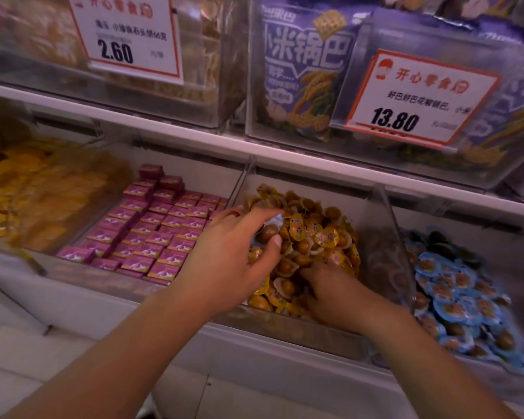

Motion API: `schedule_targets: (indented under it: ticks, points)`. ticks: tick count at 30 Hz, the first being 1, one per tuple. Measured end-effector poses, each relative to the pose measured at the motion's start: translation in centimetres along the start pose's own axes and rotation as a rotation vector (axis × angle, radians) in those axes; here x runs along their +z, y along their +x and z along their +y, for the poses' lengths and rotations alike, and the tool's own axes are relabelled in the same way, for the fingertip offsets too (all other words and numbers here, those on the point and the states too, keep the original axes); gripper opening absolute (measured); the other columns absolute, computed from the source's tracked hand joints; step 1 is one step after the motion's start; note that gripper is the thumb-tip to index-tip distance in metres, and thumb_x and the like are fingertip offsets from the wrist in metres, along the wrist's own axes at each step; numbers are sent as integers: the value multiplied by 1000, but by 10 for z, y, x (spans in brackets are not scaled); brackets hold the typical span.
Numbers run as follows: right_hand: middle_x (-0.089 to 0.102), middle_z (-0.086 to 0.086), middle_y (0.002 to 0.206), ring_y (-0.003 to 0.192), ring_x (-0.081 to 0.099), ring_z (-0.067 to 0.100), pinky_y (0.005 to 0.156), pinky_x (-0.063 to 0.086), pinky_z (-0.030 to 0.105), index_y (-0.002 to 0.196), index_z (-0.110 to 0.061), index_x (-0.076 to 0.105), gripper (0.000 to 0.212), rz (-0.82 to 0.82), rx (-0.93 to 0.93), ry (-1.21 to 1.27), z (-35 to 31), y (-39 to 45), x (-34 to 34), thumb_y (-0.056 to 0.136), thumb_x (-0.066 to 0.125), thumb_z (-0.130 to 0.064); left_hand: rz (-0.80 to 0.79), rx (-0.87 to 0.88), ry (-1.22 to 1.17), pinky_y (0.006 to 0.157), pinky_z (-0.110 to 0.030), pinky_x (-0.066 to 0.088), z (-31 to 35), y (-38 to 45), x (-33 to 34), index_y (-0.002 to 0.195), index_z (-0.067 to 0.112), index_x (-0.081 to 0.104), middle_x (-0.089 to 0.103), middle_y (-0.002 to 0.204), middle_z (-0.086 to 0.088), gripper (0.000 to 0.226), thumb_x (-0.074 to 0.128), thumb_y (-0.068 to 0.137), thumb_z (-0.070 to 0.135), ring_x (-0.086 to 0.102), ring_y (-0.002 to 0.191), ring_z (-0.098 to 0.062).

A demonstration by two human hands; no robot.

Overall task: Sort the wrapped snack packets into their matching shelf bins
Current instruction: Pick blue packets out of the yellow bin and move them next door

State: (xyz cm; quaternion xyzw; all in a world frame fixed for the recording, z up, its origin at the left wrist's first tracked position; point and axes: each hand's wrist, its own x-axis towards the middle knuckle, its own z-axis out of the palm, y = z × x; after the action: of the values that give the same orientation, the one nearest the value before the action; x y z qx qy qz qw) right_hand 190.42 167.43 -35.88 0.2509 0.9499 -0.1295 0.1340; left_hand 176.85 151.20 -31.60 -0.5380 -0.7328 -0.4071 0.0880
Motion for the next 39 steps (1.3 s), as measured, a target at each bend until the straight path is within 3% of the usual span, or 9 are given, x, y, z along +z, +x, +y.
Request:
schedule_targets:
  ticks: [4, 8, 15, 20, 23, 25, 32, 35, 39]
  points:
    - [37, 11, 145, 137, 31, 34, 113, 33, 42, 145, -34, 42, 60, -17, 50, -25, 1, 5, 7, 88, 54, -49, -3, -20, -1, 87, -34, 48, -1, -2, 2, 124, 25, 61, 67, 101, 3, 36, 51, 91, 38, 58, 100, -20]
    - [62, 10, 119, 112, 56, 29, 87, 49, 31, 110, -20, 68, 39, 92, 18, -22, -2, 5, 4, 81, 65, -46, 20, -4, 6, 91, -35, 47, -2, -2, 4, 121, 23, 63, 68, 98, 3, 35, 52, 90, 37, 57, 97, -19]
    - [64, 8, 105, 103, 62, 30, 77, 52, 34, 93, -20, 55, 21, 295, 137, 55, -2, -18, -12, 82, 66, -34, 23, -2, 35, 97, -37, 45, -1, -1, 7, 122, 25, 62, 69, 98, 5, 35, 50, 91, 38, 56, 98, -14]
    - [73, 0, 82, 74, 72, 18, 60, 56, 30, 102, -24, 65, 8, 726, 45, 955, -8, -48, -49, 95, 62, -25, 67, 102, 138, 99, -35, 40, 13, 4, 21, 123, 22, 57, 72, 102, 1, 32, 51, 93, 33, 54, 96, -15]
    - [71, 14, 85, 68, 70, 27, 50, 54, 30, 105, -9, 70, 16, 532, 82, 1691, -18, -66, -53, 96, 57, -15, -13, 73, 70, 86, -35, 49, 30, 3, 36, 123, 26, 62, 73, 103, 3, 33, 56, 92, 36, 61, 90, -18]
    - [71, 17, 98, 76, 69, 25, 54, 54, 32, 108, -8, 71, 25, 332, 38, 1805, -18, -76, -49, 94, 61, -26, -68, 70, 30, 80, -35, 52, 43, 3, 44, 123, 26, 65, 74, 102, 2, 34, 58, 91, 37, 65, 86, -23]
    - [69, 7, 71, 53, 56, 14, 42, 40, 22, 98, -31, 74, 23, 602, 15, 1451, 18, -88, -57, 79, 62, -26, -341, 200, -181, 113, -19, 30, 60, 8, 49, 147, 30, 42, 42, 152, 13, 56, 36, 99, 56, 35, 139, 2]
    - [63, 1, 60, 44, 52, 12, 40, 38, 20, 100, -37, 70, 20, 829, 147, 971, 61, -103, -69, 87, 58, -27, -290, 169, -68, 111, -31, 36, 36, 12, 33, 138, 31, 55, 50, 144, 16, 45, 44, 98, 47, 45, 133, 0]
    - [68, 8, 102, 98, 63, 28, 78, 48, 30, 117, -14, 70, 28, 707, 288, 196, 93, -107, -59, 95, 58, -26, -117, 192, 178, 96, -43, 43, 1, 21, 4, 110, 25, 73, 69, 116, 10, 28, 51, 93, 30, 65, 106, -15]
